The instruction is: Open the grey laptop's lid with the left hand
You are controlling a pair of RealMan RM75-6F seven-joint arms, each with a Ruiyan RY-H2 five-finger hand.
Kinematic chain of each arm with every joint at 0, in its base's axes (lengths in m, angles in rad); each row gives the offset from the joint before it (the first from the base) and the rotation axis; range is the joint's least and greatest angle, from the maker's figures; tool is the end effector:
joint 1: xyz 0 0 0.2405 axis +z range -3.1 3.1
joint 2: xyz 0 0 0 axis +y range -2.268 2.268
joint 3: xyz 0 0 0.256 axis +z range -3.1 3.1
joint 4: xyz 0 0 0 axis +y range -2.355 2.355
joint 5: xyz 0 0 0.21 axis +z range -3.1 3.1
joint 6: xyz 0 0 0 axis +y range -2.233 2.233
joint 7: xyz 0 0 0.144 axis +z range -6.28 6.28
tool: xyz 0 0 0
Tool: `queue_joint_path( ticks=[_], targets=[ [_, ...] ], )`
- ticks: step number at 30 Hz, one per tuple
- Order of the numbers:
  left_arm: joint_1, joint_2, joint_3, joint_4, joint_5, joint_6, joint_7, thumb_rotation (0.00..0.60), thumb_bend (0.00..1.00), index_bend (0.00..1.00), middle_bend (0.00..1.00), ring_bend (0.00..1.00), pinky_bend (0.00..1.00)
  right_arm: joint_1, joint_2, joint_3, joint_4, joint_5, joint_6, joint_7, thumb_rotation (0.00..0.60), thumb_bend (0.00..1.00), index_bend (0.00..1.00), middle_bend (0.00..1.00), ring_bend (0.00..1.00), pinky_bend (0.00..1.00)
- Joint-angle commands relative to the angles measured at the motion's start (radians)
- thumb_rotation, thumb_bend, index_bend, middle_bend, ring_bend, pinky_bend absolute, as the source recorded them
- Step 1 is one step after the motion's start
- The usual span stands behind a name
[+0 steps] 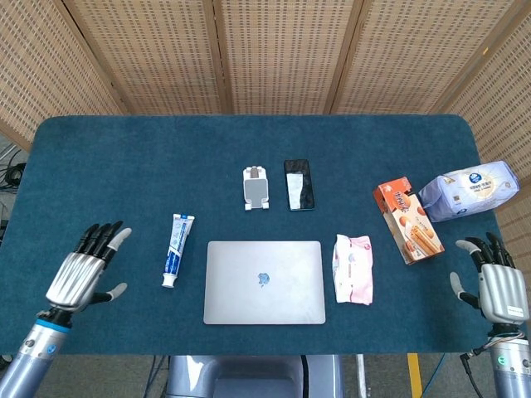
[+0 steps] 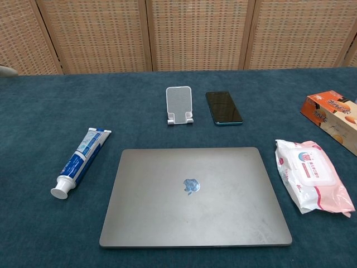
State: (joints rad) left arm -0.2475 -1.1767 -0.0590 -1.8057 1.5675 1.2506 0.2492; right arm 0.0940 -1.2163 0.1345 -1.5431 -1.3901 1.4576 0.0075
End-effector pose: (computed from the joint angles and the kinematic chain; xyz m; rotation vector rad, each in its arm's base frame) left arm -0.2287 0.2136 0.0946 -1.7312 -0.8810 -0.9447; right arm -0.3236 -0.2010 0.1486 1.2416 -0.9390 0.9270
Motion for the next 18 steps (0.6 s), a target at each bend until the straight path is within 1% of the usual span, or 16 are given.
queue_joint_path(
  ticks=[1, 5, 11, 18],
  targets=[
    [-0.071, -0.023, -0.015, -0.033, 0.015, -0.080, 0.046, 0.571, 0.20, 0.00, 0.00, 0.00, 0.00, 0.001, 0.001, 0.001, -0.003, -0.001, 0.001, -0.002, 0.600, 0.41, 0.26, 0.22, 0.01, 0.17],
    [-0.135, -0.074, -0.028, -0.047, 0.009, -0.157, 0.097, 0.569, 0.20, 0.00, 0.00, 0.00, 0.00, 0.000, 0.004, 0.001, -0.011, -0.005, 0.007, -0.005, 0.600, 0.41, 0.26, 0.22, 0.01, 0.17],
    [-0.211, -0.164, -0.043, -0.062, -0.052, -0.257, 0.187, 0.570, 0.20, 0.00, 0.00, 0.00, 0.00, 0.000, 0.005, -0.004, -0.021, -0.016, 0.009, -0.009, 0.600, 0.41, 0.26, 0.22, 0.01, 0.17],
    [-0.267, -0.255, -0.046, -0.072, -0.101, -0.318, 0.290, 0.569, 0.14, 0.00, 0.00, 0.00, 0.00, 0.000, 0.005, -0.007, -0.023, -0.021, 0.011, -0.007, 0.600, 0.41, 0.26, 0.22, 0.01, 0.17]
  ],
)
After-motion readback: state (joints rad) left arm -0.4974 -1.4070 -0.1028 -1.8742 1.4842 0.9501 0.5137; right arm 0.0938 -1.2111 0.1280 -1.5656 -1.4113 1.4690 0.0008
